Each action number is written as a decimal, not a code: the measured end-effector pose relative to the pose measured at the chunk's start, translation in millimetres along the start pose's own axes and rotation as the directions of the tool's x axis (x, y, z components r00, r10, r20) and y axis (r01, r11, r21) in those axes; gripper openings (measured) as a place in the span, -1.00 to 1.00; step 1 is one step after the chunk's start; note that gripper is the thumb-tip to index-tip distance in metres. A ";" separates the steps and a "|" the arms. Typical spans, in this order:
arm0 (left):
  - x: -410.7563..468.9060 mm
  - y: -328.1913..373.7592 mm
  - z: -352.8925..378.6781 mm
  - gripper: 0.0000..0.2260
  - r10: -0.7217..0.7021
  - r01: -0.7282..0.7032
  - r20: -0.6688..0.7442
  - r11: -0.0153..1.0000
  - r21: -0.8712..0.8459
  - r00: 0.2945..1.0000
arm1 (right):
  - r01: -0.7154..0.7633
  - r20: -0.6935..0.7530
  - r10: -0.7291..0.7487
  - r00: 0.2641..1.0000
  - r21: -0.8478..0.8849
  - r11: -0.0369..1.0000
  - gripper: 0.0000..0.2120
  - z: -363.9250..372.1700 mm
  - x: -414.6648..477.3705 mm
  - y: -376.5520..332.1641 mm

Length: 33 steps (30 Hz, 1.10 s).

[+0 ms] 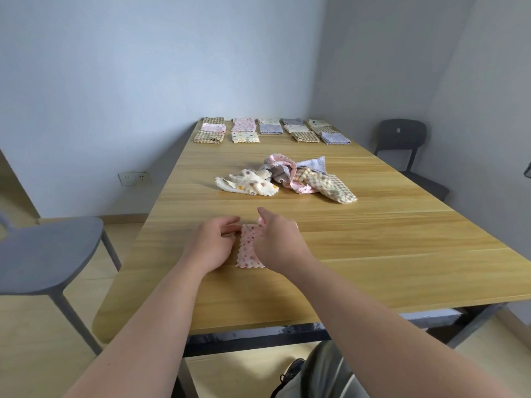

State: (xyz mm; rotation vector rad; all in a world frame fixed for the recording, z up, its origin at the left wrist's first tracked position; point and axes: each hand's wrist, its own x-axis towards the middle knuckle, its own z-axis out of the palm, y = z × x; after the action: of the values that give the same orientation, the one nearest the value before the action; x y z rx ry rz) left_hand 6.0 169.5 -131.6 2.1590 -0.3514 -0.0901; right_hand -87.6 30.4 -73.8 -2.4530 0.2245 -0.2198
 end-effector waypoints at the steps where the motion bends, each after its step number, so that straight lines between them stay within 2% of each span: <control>1: 0.1 -0.2 0.1 -0.58 0.008 -0.008 0.003 1.000 -0.001 1.000 | -0.001 0.009 0.001 1.000 -0.013 1.000 -0.39 1.6 0.5 -1.7; 8: 2.2 -2.8 0.8 -0.58 0.015 -0.014 0.011 0.999 -0.039 1.000 | 0.016 -0.009 -0.017 1.000 -0.058 0.998 -0.46 17.1 9.4 -1.5; 15: 0.3 1.8 2.3 -0.65 0.026 -0.028 -0.022 0.996 -0.083 0.999 | -0.015 0.076 0.007 0.997 0.107 0.994 -0.40 14.8 6.4 4.0; 18: -1.9 3.0 1.7 -0.68 0.077 -0.079 -0.035 0.996 -0.032 0.996 | 0.037 -0.038 -0.031 0.999 0.154 0.987 -0.43 7.9 5.0 10.9; 21: -1.8 0.5 1.2 -0.64 0.096 -0.096 -0.017 0.995 -0.030 0.995 | 0.080 -0.215 -0.030 0.976 0.229 0.970 -0.63 -7.2 6.2 23.3; 24: -4.6 3.3 -0.4 -0.66 0.134 -0.133 0.025 0.991 -0.033 0.991 | 0.030 -0.283 0.011 0.959 0.140 0.990 -0.71 -22.2 11.6 47.9; 26: -7.9 8.0 -0.9 -0.61 0.216 -0.219 0.050 0.974 0.060 0.975 | 0.009 -0.261 0.005 0.965 0.053 0.999 -0.70 -26.9 12.6 66.8; 29: -15.0 13.5 2.7 -0.45 0.413 -0.426 0.105 0.863 0.271 0.905 | 0.003 -0.188 -0.007 0.982 -0.021 1.000 -0.67 -23.6 9.8 86.7; 33: -16.9 15.2 10.0 -0.47 0.408 -0.486 0.266 0.756 0.439 0.874 | 0.046 -0.184 -0.047 0.982 -0.012 0.999 -0.68 -20.9 7.4 92.6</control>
State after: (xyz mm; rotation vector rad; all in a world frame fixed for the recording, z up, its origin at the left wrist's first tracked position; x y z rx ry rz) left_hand -15.5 158.2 -126.1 2.5073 -1.0819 0.1237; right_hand -94.7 -55.1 -115.2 -2.4476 0.2486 -0.4687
